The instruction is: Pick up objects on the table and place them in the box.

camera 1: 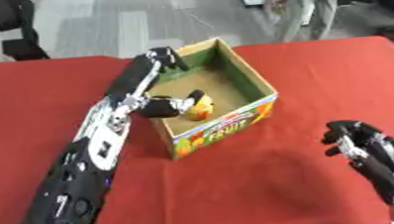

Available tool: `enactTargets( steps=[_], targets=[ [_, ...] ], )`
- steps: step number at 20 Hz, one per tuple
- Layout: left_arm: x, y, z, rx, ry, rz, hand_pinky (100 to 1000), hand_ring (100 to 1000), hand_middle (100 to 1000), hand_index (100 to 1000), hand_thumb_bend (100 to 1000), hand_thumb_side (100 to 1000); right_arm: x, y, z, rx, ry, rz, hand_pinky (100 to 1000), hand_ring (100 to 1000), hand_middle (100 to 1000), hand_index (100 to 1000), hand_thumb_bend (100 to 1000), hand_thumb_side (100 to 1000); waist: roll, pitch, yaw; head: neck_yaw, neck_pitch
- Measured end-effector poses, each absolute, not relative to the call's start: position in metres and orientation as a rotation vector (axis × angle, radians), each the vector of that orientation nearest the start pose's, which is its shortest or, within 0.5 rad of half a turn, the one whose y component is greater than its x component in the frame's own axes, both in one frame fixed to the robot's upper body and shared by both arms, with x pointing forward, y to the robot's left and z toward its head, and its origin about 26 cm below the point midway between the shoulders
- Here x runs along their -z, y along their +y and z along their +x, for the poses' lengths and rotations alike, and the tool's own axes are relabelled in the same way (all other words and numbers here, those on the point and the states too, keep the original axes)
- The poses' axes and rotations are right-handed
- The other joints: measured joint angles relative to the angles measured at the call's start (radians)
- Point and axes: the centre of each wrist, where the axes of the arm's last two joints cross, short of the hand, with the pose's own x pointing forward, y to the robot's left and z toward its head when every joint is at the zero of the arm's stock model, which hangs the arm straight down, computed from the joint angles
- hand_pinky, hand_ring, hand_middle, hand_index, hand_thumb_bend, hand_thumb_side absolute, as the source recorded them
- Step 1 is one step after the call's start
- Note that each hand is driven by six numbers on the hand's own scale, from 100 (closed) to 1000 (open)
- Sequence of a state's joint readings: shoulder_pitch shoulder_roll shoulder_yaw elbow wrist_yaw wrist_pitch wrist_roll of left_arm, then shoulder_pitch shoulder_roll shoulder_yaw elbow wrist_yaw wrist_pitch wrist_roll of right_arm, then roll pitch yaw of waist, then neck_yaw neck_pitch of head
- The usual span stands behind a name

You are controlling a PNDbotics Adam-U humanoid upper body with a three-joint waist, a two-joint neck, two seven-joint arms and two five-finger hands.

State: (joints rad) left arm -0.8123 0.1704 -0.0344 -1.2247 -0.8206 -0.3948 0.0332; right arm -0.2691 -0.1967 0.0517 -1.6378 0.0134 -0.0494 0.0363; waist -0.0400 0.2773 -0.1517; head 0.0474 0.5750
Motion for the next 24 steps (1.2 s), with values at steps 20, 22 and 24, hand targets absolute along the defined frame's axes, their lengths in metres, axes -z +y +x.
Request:
enactTargets(
  steps=[20, 22, 24],
  targets=[
    [-0.157, 0.294, 0.340, 0.301, -2.140, 0.812, 534, 589, 570, 625, 377, 469, -0.092, -0.262, 0.336, -0.201, -1.938, -0.124, 566, 645, 575, 720, 100, 504, -0.011, 0.001, 0.074, -0.041, -0.006],
    [-0.162, 0.293, 0.335, 0.276, -2.127, 0.774, 534, 586, 567, 623, 375, 471, -0.091, -0.262, 0.336, -0.197, -1.935, -0.126, 566, 645, 574, 720, 100, 504, -0.011, 0.001, 0.078, -0.041, -0.005],
    [-0.167, 0.292, 0.331, 0.252, -2.115, 0.735, 533, 583, 564, 621, 373, 473, -0.091, -0.262, 0.336, -0.196, -1.935, -0.127, 566, 645, 574, 720, 100, 505, -0.011, 0.001, 0.078, -0.040, -0.001]
  ],
)
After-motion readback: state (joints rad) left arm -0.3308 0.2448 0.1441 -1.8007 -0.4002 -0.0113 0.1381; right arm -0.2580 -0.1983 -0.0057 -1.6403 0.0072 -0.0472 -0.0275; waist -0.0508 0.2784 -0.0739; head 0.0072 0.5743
